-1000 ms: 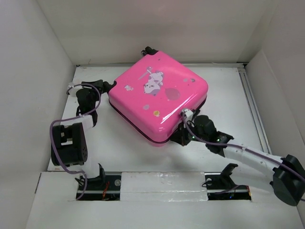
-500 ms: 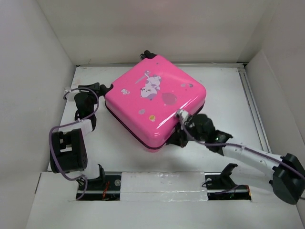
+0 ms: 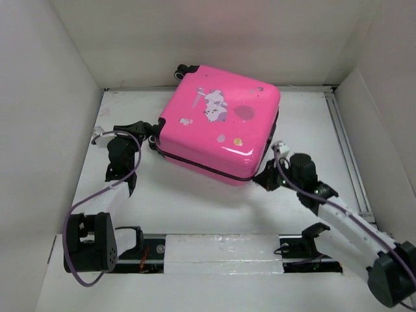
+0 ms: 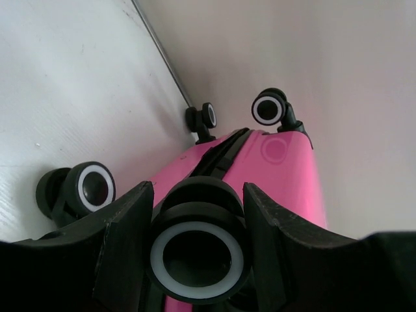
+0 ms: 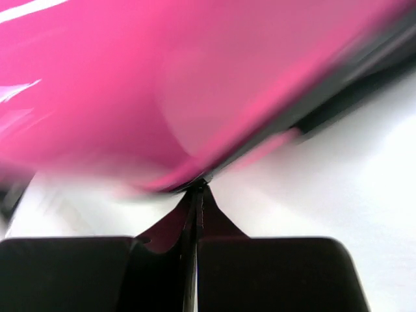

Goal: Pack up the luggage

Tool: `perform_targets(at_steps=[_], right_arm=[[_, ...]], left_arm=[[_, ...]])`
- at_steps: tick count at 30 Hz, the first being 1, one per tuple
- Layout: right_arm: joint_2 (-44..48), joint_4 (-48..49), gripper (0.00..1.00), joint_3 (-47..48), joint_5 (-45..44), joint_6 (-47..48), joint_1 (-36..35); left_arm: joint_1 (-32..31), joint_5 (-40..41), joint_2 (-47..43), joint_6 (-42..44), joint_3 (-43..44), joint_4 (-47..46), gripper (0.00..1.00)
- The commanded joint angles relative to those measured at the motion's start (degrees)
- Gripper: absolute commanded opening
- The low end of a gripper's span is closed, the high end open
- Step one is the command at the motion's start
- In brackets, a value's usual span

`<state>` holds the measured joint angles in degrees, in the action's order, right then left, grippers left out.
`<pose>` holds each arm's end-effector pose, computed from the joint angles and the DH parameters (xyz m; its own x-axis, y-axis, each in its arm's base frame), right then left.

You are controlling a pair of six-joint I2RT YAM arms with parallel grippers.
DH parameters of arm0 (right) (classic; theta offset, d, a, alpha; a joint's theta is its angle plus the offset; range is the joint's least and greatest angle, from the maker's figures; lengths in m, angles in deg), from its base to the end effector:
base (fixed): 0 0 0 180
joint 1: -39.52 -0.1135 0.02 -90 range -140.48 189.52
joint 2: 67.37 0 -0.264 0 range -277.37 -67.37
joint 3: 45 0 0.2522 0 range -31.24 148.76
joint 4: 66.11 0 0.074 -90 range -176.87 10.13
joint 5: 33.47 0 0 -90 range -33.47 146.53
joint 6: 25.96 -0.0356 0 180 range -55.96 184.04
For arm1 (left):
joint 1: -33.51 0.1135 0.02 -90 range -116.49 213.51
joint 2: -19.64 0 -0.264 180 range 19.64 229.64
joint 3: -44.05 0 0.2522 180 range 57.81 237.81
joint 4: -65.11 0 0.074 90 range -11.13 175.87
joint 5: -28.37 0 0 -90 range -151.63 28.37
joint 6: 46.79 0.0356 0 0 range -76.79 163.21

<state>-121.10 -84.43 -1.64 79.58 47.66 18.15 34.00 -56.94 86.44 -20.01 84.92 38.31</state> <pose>0.1863 0.0879 0.2297 -0.6137 0.0385 -0.7886 -0.5025 0.7514 0.4277 0.2522 0.0051 0.2475 0.0874 -0.8890 -0.4494 -0.0271 0.4488 -0.8932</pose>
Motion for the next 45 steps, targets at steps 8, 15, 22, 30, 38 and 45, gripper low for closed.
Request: perform_targets(at_steps=[8,15,22,30,38,45], right_arm=[[2.3,7.2,0.00,3.0,9.1,-4.1,-11.9],[2.4,19.5,0.00,1.8,-5.4,-10.2,-32.5],[4.8,8.1,0.00,9.8,-11.9,-5.6,-18.9],[3.5,5.2,0.00,14.9,9.0,-4.8,6.8],[7.0,19.3,0.00,-4.4,-17.9,-10.2,-20.6],[-7.6,17.6,0.00,10.1,-23.7,-4.6,-26.9]], left_arm=[[-2.1,-6.4,-4.1,2.7,4.2,0.0,0.00],[-5.5,-8.7,-3.5,2.8,0.6,-3.1,0.00],[-5.5,-10.8,-6.3,2.8,-1.8,-4.1,0.00],[-19.8,-1.2,-8.8,7.7,-2.6,-1.7,0.00],[-33.3,6.2,-8.8,8.3,-5.0,-2.3,0.00],[-40.5,5.6,-6.2,6.9,-5.5,-5.2,0.00]])
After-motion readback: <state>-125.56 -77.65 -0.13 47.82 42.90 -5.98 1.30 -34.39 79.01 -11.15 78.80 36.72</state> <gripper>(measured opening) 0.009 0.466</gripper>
